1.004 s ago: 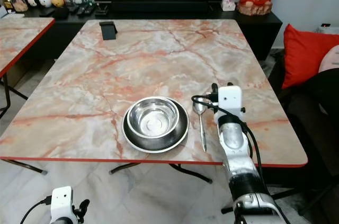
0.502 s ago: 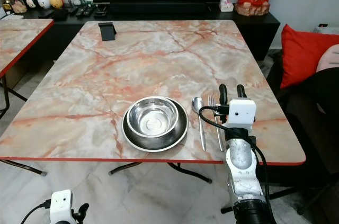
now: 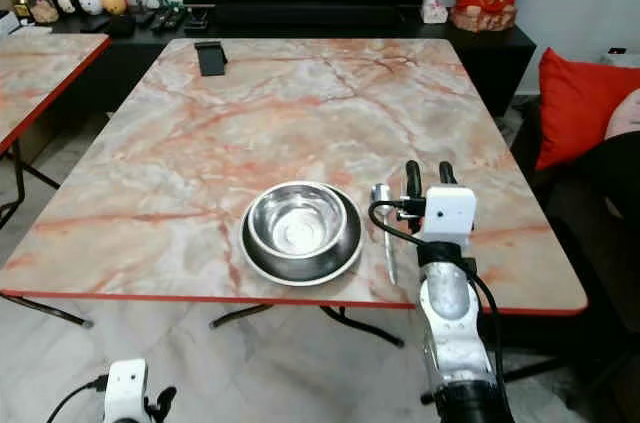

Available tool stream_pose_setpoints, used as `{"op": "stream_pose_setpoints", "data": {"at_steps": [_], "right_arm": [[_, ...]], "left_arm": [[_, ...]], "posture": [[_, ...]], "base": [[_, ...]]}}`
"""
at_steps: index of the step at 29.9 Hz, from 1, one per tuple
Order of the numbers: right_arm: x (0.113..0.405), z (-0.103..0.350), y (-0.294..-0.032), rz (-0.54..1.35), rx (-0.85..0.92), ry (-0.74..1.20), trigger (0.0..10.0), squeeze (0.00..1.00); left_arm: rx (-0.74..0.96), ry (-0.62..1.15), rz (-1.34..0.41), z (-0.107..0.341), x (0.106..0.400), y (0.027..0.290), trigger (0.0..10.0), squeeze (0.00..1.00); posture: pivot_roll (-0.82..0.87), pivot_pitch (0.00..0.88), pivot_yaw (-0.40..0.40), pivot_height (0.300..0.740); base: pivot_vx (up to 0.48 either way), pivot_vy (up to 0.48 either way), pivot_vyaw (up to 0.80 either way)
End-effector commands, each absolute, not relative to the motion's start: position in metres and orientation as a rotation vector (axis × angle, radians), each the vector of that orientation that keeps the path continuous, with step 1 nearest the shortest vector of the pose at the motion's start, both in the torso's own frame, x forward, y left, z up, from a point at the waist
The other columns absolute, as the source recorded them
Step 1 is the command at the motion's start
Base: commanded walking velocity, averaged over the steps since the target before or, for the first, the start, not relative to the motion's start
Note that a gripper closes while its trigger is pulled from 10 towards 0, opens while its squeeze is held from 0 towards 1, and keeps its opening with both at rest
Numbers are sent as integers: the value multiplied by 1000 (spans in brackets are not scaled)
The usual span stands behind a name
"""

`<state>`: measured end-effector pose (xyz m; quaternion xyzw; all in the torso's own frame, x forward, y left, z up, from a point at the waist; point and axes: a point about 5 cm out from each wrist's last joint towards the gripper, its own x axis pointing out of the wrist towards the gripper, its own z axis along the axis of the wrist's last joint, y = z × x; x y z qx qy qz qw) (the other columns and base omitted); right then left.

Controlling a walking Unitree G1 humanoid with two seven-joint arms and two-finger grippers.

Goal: Setting the table

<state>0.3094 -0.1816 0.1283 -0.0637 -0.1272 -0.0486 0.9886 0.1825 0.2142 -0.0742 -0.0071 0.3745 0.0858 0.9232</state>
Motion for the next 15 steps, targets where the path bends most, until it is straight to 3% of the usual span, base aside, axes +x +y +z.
{"op": "stream_pose_setpoints", "data": {"at_steps": [1, 15], "right_arm": [[312, 135, -173, -67, -115, -276, 10000, 0], [315, 140, -167, -55, -109, -285, 10000, 0]], "left_arm": [[1, 809, 174, -78, 174, 218, 10000, 0], [3, 841, 166, -82, 167, 218, 10000, 0]], "posture": [[-132, 0, 10, 719], [-144, 0, 17, 719]], "base": [[0, 375, 0], [0, 374, 0]]}}
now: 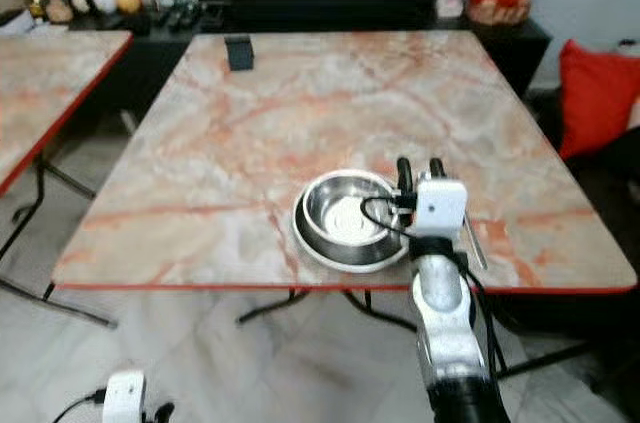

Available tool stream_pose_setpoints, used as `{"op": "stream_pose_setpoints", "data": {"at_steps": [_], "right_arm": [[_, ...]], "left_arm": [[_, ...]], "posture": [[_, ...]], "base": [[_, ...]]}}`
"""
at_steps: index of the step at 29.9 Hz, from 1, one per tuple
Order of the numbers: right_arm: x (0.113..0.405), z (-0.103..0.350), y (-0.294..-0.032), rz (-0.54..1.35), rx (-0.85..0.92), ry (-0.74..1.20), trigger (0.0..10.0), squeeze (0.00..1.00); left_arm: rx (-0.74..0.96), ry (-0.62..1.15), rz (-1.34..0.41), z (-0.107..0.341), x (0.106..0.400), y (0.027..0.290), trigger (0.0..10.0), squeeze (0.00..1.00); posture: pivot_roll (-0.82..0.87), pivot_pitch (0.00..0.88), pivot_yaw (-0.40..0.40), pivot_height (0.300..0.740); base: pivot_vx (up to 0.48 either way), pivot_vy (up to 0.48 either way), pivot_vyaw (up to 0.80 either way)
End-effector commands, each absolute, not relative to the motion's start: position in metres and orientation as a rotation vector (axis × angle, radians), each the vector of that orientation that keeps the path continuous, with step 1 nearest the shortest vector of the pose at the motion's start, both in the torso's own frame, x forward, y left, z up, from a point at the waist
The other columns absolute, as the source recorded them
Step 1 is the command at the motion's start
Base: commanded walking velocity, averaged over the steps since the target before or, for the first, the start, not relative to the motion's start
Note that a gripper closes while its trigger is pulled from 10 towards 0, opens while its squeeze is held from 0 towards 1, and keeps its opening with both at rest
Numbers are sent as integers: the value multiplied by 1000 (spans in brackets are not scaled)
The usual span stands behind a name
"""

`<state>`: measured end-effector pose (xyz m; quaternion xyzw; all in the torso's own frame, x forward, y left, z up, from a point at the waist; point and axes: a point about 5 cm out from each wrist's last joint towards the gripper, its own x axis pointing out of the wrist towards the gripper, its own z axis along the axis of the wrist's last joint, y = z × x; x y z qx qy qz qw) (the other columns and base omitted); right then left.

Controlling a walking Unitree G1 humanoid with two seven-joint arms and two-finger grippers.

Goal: Setting the table

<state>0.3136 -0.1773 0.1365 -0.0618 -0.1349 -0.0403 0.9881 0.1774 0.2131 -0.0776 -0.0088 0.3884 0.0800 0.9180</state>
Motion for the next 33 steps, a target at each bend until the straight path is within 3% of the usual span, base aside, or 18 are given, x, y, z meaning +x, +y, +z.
{"op": "stream_pose_setpoints", "data": {"at_steps": [1, 33], "right_arm": [[315, 141, -167, -54, -108, -285, 10000, 0], [319, 145, -149, -12, -78, -289, 10000, 0]], "left_arm": [[3, 842, 163, -82, 167, 218, 10000, 0], [-3, 834, 178, -81, 169, 219, 10000, 0]], "posture": [[-145, 0, 18, 719], [-123, 0, 6, 719]], "base": [[0, 375, 0], [0, 375, 0]]}}
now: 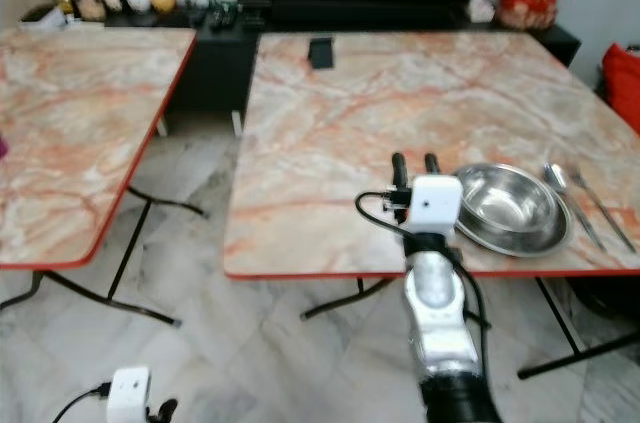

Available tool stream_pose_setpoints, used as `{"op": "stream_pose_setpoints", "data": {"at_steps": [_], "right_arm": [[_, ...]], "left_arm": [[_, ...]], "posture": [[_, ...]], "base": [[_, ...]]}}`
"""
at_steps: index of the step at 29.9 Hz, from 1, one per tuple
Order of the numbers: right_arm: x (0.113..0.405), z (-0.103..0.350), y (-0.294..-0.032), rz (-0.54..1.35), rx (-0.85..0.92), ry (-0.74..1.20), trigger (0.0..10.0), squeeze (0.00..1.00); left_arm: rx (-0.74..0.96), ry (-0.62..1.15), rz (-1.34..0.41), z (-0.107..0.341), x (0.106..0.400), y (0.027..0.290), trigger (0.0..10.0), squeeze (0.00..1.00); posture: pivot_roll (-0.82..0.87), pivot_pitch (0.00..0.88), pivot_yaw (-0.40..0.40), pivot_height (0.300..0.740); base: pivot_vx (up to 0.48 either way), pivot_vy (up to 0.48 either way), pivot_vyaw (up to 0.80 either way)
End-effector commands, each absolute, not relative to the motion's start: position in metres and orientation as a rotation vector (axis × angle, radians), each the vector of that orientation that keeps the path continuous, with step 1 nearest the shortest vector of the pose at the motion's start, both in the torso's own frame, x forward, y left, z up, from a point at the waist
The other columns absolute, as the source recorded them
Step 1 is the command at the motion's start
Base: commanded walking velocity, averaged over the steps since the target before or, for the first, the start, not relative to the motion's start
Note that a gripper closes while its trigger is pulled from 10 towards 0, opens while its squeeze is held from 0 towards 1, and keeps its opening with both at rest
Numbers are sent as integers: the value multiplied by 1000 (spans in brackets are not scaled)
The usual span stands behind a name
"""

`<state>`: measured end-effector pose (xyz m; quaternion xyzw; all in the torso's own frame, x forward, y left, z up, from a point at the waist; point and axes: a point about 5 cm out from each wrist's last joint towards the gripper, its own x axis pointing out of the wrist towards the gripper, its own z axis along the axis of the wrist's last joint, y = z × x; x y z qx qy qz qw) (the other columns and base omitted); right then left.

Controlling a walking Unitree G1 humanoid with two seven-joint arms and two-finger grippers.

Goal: Setting the table

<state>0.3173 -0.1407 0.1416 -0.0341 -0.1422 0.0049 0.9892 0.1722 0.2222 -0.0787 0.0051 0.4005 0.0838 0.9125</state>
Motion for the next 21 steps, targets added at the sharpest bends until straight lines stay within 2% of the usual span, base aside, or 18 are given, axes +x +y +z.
{"op": "stream_pose_setpoints", "data": {"at_steps": [1, 21], "right_arm": [[319, 145, -149, -12, -77, -290, 10000, 0], [320, 144, -147, -1, -81, -277, 10000, 0]], "left_arm": [[-3, 834, 178, -81, 169, 219, 10000, 0], [-7, 841, 181, -81, 169, 220, 10000, 0]], "posture": [[-123, 0, 6, 719], [-123, 0, 2, 719]], "base": [[0, 375, 0], [0, 375, 0]]}}
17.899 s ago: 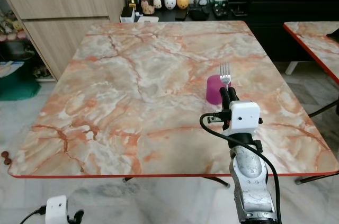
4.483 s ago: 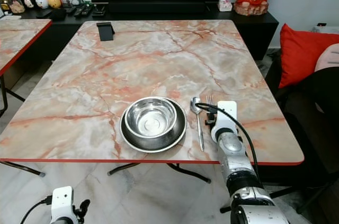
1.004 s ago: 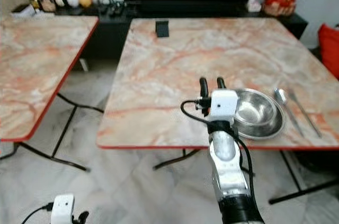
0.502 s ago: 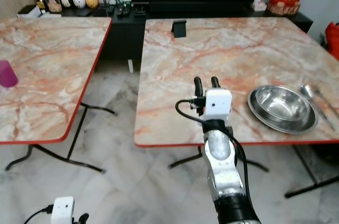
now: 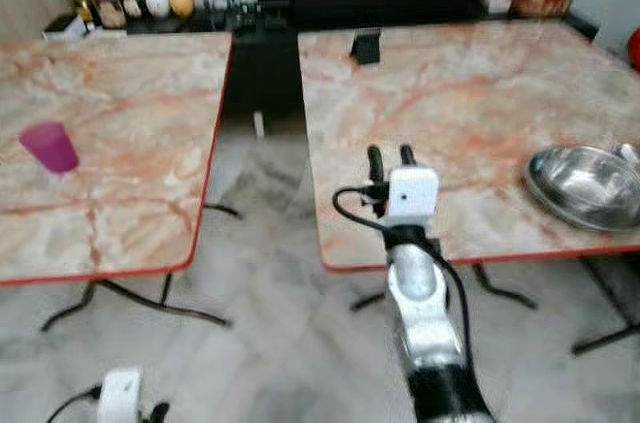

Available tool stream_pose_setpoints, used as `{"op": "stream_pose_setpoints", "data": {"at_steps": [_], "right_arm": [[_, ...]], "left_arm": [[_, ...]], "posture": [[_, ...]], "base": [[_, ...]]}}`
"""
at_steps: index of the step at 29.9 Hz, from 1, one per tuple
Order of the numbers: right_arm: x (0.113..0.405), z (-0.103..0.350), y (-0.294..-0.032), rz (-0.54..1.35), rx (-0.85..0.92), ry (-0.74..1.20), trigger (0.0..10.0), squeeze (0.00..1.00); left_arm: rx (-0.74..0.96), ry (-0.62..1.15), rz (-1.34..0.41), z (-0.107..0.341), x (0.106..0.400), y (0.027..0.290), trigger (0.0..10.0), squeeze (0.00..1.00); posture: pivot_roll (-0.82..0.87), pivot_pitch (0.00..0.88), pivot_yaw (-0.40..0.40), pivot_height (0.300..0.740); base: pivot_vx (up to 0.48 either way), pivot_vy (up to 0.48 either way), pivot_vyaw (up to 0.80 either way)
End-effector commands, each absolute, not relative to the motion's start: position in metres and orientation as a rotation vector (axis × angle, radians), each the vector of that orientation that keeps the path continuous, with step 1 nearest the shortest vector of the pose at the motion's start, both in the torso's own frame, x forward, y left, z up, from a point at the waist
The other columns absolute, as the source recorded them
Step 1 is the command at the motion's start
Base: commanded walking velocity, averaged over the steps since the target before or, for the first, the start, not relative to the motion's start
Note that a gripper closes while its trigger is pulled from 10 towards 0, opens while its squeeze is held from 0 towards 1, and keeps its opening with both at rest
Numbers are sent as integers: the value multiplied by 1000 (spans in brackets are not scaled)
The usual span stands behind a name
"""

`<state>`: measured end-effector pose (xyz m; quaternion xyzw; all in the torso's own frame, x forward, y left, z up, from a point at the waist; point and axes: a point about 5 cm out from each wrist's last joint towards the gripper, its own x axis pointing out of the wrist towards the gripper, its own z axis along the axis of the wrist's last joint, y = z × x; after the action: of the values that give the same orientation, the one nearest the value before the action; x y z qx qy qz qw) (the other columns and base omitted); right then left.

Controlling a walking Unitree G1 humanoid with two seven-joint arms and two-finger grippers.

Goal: Setting the table

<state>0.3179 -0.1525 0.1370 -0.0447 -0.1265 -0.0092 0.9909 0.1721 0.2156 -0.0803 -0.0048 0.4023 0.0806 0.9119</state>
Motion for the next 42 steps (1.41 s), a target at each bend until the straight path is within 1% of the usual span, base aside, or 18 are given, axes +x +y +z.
{"op": "stream_pose_setpoints", "data": {"at_steps": [1, 7, 10, 14, 20, 37, 42], "right_arm": [[320, 144, -147, 0, -81, -276, 10000, 0], [319, 140, -149, 6, -94, -261, 10000, 0], [318, 136, -155, 5, -107, -244, 10000, 0], [320, 131, -168, -18, -138, -213, 10000, 0], [322, 135, -167, -12, -140, -224, 10000, 0], [324, 138, -154, 26, -120, -239, 10000, 0], [324, 138, -153, 30, -115, -239, 10000, 0]], "left_arm": [[-8, 842, 181, -81, 169, 220, 10000, 0], [-10, 853, 187, -82, 166, 222, 10000, 0], [-9, 853, 186, -82, 166, 221, 10000, 0], [-10, 858, 187, -82, 167, 222, 10000, 0], [-17, 865, 195, -82, 166, 223, 10000, 0], [-20, 899, 212, -84, 159, 231, 10000, 0], [-21, 899, 211, -85, 158, 230, 10000, 0]], "posture": [[-123, 0, 2, 719], [-127, 0, 2, 719], [-129, 0, 1, 719], [-128, 0, -2, 719], [-127, 0, -4, 719], [-118, 0, -6, 719], [-118, 0, -5, 719]], "base": [[0, 375, 0], [0, 347, 0], [0, 0, 0], [0, 0, 0], [0, 46, 0], [0, 474, 0], [0, 480, 0]]}}
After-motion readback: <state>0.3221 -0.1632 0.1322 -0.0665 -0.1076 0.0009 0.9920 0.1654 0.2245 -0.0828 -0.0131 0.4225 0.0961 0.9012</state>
